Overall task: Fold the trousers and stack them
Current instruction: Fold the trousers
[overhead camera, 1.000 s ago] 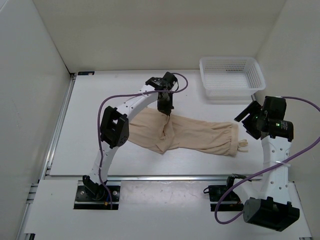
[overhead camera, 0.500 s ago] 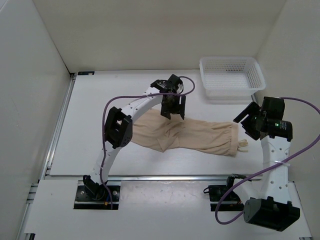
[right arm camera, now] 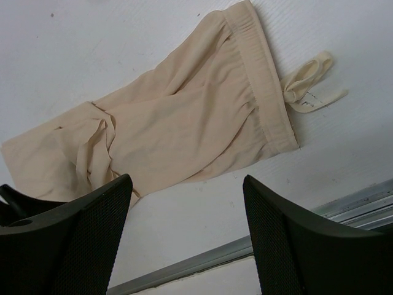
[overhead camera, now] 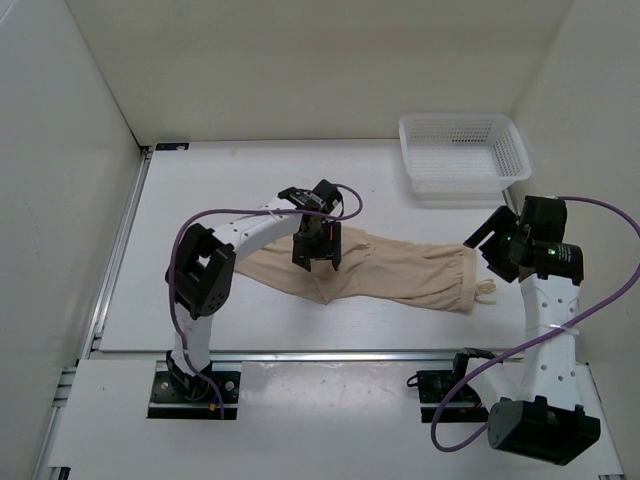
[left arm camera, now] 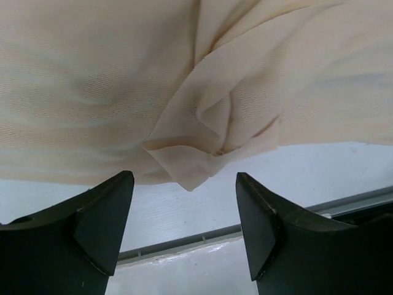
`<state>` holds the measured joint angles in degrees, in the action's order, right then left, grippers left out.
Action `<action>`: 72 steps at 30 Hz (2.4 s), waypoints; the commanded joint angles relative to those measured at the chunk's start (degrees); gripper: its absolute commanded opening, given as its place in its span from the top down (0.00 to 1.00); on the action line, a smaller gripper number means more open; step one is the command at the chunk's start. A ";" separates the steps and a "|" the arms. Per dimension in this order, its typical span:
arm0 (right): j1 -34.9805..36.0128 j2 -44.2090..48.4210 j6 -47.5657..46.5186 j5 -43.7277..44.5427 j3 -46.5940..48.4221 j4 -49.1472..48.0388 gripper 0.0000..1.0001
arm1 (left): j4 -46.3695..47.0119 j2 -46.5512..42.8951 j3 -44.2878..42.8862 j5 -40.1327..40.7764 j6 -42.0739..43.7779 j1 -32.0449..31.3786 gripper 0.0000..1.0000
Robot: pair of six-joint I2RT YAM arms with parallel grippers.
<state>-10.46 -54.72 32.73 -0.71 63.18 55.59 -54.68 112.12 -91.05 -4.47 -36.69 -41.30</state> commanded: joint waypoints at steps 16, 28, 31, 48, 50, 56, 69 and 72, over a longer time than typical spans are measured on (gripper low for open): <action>0.26 1.37 -0.91 -1.66 0.10 -0.40 0.22 | 3.35 5.48 -1.33 -1.85 0.83 -1.94 0.89; 0.26 1.37 -0.91 -1.66 -0.42 -0.40 0.22 | 3.35 2.22 -8.70 -3.78 -0.32 -10.46 0.89; 0.26 1.37 -0.91 -1.66 -0.42 -0.40 0.22 | 2.39 7.83 -13.17 -6.50 0.21 -13.53 0.82; 0.26 1.37 -1.44 -1.66 -0.42 -0.93 0.22 | -0.53 -0.67 -0.73 5.53 -6.64 -5.90 0.06; 0.26 1.37 -1.44 -1.66 -0.42 -0.93 0.22 | 1.06 -1.28 1.39 5.52 -7.43 -5.90 0.24; 0.26 1.37 -1.44 -2.19 -0.42 -0.93 0.22 | 4.57 -1.11 4.82 3.50 -8.49 -5.37 0.50; 0.26 1.37 -1.44 -2.19 -0.42 -0.93 0.22 | 4.58 -0.57 1.57 1.83 -5.33 -6.43 0.90; 0.26 1.37 -1.44 -2.19 -0.42 -0.93 0.22 | 4.58 -1.11 -0.09 1.31 -4.01 -7.48 0.90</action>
<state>-10.46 -54.08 32.49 -1.91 62.87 55.57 -51.03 115.42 -87.96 -2.17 -42.65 -47.51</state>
